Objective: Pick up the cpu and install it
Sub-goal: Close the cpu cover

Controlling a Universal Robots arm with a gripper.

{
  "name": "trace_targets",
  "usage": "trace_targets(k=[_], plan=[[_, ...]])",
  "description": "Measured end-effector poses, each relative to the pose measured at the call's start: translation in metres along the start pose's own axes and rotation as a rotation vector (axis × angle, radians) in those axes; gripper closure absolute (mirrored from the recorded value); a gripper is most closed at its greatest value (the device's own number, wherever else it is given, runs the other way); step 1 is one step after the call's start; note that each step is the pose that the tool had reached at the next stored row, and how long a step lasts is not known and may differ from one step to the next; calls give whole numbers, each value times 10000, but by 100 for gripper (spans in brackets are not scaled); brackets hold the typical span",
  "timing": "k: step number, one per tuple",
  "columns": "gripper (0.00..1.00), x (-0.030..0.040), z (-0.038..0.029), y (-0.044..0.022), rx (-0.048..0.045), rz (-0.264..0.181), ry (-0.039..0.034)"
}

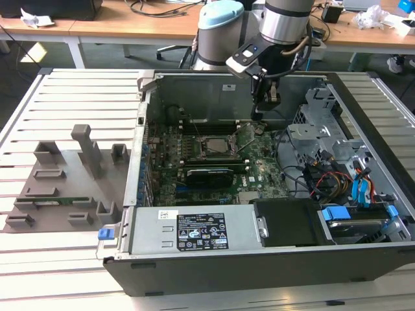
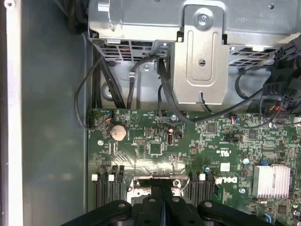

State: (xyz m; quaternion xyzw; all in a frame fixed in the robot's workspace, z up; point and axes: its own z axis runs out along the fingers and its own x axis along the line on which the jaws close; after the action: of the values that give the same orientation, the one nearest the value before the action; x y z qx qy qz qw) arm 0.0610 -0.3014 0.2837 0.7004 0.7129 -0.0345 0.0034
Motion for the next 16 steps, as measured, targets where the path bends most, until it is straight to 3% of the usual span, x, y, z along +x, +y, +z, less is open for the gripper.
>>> trace_targets(k=[3,6,9,13,16], plan=[[89,7,61,65,11,-27,-21],[89,15,163,157,19,-235,-81],[89,19,236,176,11,-463,-111],[89,25,336,168,18,-530,-114],[89,27,346,47,17,-531,-84]])
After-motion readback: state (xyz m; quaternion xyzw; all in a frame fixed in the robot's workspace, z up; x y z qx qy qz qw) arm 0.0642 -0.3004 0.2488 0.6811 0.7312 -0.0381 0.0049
